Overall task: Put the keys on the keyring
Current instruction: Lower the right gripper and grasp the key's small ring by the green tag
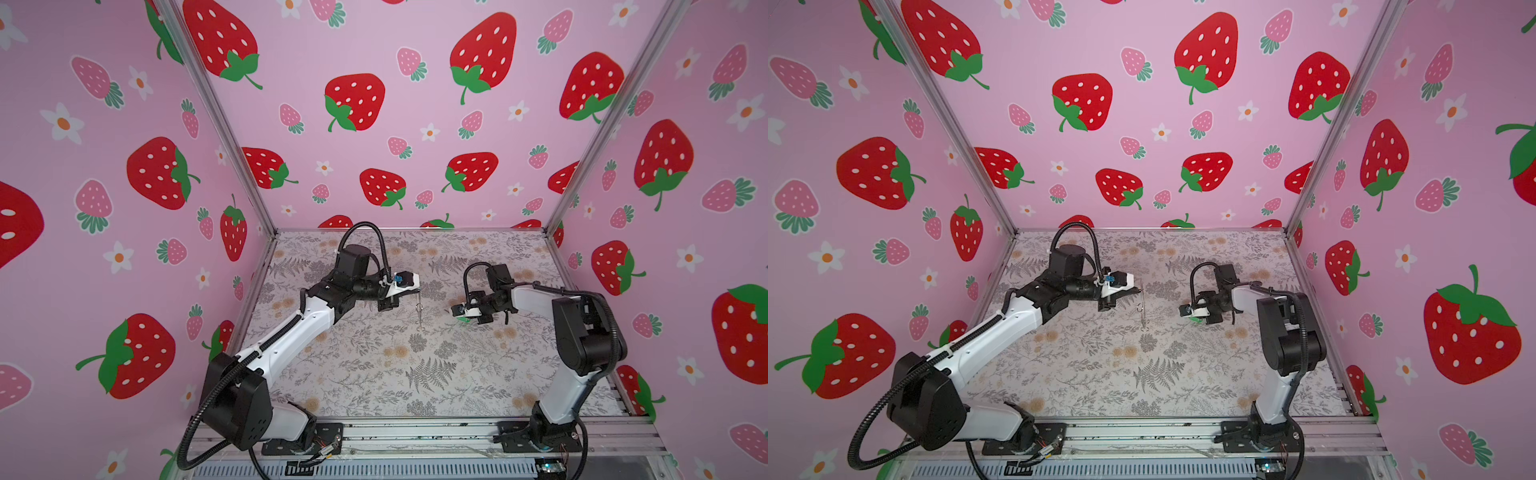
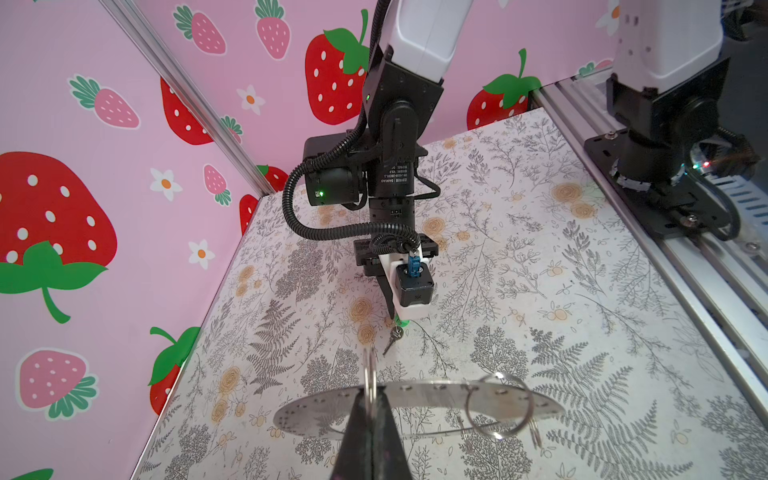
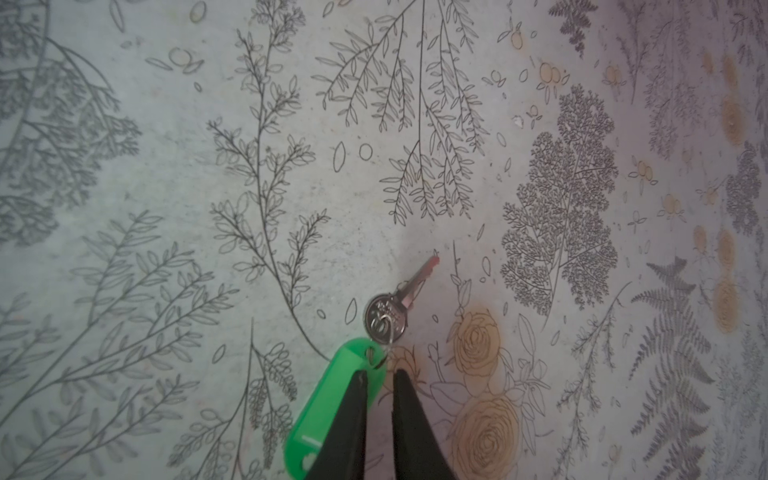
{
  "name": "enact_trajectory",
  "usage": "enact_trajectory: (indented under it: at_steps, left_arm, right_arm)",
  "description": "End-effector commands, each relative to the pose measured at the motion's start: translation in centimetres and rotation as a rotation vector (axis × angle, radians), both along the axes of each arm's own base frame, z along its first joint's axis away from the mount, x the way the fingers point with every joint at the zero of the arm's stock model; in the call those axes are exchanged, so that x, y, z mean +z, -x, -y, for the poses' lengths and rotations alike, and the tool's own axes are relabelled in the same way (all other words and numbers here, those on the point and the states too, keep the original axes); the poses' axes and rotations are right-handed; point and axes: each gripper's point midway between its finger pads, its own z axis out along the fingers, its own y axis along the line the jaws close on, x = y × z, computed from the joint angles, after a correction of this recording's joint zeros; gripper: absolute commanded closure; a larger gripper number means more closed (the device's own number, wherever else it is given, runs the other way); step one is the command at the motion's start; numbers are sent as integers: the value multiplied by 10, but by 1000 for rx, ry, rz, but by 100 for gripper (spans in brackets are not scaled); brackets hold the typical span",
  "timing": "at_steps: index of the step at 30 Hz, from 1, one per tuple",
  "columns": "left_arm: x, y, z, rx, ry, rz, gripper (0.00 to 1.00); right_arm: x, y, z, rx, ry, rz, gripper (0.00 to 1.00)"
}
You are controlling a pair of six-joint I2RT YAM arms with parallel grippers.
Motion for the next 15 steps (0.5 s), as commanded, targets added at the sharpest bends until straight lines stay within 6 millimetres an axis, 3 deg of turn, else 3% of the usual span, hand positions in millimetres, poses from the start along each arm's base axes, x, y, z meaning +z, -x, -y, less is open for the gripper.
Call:
enact_trajectory:
  at_steps: [1,15]
  left_arm:
    - [11,6,0,-33,19,33,100]
    - [9,6,-1,-32,14,28,100]
  right_arm:
    - [5,3,-3,6,-14,-8,83]
    - [3,10,-9,-10,-23,-53,81]
